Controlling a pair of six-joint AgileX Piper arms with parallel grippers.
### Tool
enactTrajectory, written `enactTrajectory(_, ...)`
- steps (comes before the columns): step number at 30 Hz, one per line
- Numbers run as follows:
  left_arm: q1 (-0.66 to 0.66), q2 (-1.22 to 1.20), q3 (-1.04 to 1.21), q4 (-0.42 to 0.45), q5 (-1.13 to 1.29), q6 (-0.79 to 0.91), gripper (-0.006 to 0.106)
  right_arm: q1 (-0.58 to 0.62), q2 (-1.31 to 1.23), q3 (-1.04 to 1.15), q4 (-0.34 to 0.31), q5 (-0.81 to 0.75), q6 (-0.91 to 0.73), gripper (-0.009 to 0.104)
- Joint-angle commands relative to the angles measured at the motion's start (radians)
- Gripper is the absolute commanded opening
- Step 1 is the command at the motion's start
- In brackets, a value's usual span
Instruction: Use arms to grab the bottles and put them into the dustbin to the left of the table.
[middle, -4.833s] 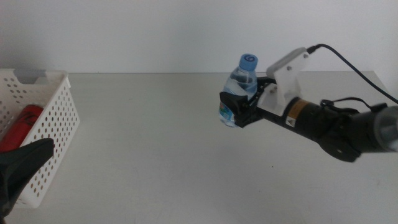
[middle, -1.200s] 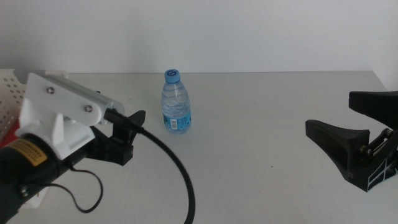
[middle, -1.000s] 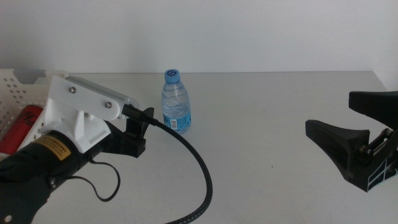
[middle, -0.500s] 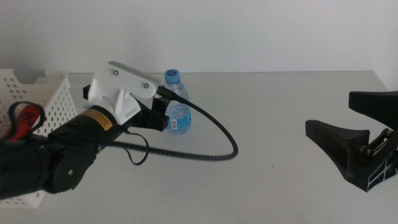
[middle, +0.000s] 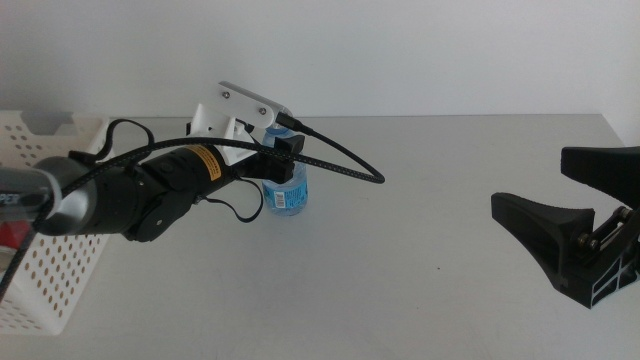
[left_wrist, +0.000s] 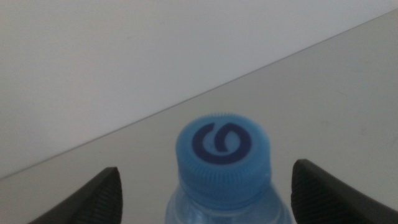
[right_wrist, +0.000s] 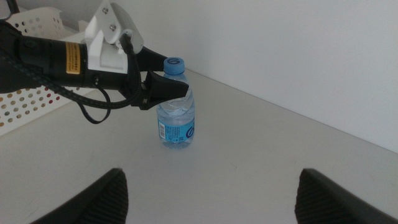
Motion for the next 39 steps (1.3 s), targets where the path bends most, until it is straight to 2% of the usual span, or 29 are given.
enactTrajectory(1,0.003,-0.006,-0.054,-0.012,-0.079,-0.030,0.092,0.000,-0.005,-0.030,-0.006,-0.072,-0.008,0.075)
enactTrajectory(9,0.003,0.103,-0.066,-0.041,-0.208,-0.033,0.092,0.000,-0.005,-0.030,-0.006,-0.072,-0.008,0.075)
enactTrajectory(14,0.003,0.156,-0.066,-0.095,-0.296,-0.074,0.090,0.000,-0.005,-0.030,-0.006,-0.072,-0.008,0.075)
enactTrajectory(16,0.003,0.159,-0.067,-0.107,-0.296,-0.113,0.083,0.000,-0.005,-0.030,-0.006,-0.072,-0.008,0.075)
enactTrajectory(20,0.003,0.148,-0.067,-0.046,-0.292,-0.191,0.048,0.000,-0.005,-0.030,-0.006,-0.072,-0.008,0.075)
enactTrajectory(23,0.003,0.102,-0.067,0.009,-0.217,-0.187,0.026,0.000,-0.005,-0.030,-0.006,-0.072,-0.008,0.075)
enactTrajectory(26,0.002,0.026,-0.067,0.019,-0.087,-0.187,0.014,0.000,-0.005,-0.030,-0.006,-0.072,-0.008,0.075)
enactTrajectory(32,0.002,-0.175,-0.076,0.026,0.226,-0.186,0.012,0.000,-0.005,-0.030,-0.006,-0.072,-0.008,0.075)
enactTrajectory(39,0.002,-0.398,-0.118,0.123,0.623,-0.186,0.012,0.000,-0.005,-0.030,-0.006,-0.072,-0.008,0.075)
